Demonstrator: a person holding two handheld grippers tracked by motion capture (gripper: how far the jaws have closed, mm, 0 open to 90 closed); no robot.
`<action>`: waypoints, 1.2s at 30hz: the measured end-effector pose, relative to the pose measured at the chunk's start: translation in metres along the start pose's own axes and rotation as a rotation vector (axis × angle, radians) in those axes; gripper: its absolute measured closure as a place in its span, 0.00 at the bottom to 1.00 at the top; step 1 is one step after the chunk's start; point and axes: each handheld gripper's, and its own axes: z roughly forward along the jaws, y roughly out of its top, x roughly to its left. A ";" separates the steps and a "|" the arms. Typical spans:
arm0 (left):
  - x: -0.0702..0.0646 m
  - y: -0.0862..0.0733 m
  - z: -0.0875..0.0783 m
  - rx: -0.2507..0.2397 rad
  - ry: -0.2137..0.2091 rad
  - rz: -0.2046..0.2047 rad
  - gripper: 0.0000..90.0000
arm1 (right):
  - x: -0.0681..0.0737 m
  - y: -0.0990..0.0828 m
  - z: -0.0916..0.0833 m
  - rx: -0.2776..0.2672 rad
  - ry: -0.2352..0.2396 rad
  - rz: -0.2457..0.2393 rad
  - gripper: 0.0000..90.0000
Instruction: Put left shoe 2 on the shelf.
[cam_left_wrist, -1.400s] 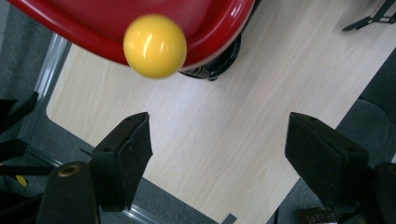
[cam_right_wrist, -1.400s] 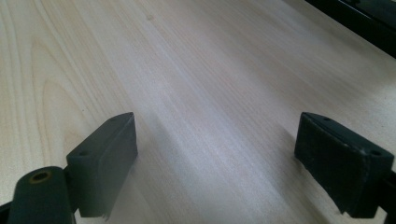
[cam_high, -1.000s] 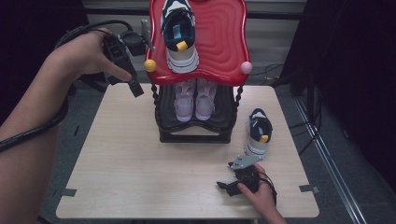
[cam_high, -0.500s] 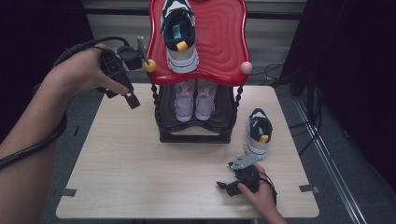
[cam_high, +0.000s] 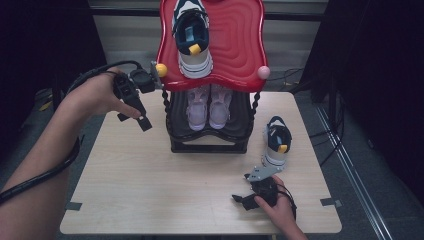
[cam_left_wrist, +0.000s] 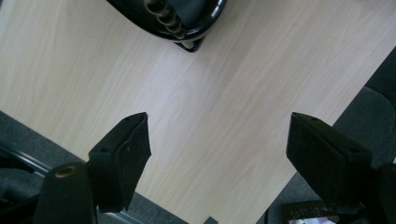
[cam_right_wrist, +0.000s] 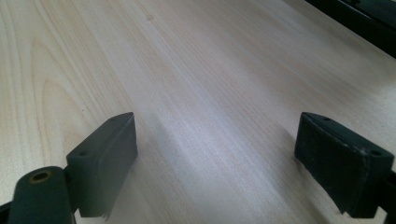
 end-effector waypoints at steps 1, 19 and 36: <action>0.000 -0.001 0.003 0.004 -0.005 -0.001 0.24 | 0.000 0.000 0.000 0.000 0.000 0.000 0.14; -0.005 -0.018 0.053 0.007 -0.058 -0.034 0.24 | 0.000 0.000 0.000 -0.002 -0.002 0.000 0.14; -0.004 -0.032 0.100 0.028 -0.071 -0.044 0.24 | 0.000 0.000 0.000 -0.004 -0.003 -0.001 0.14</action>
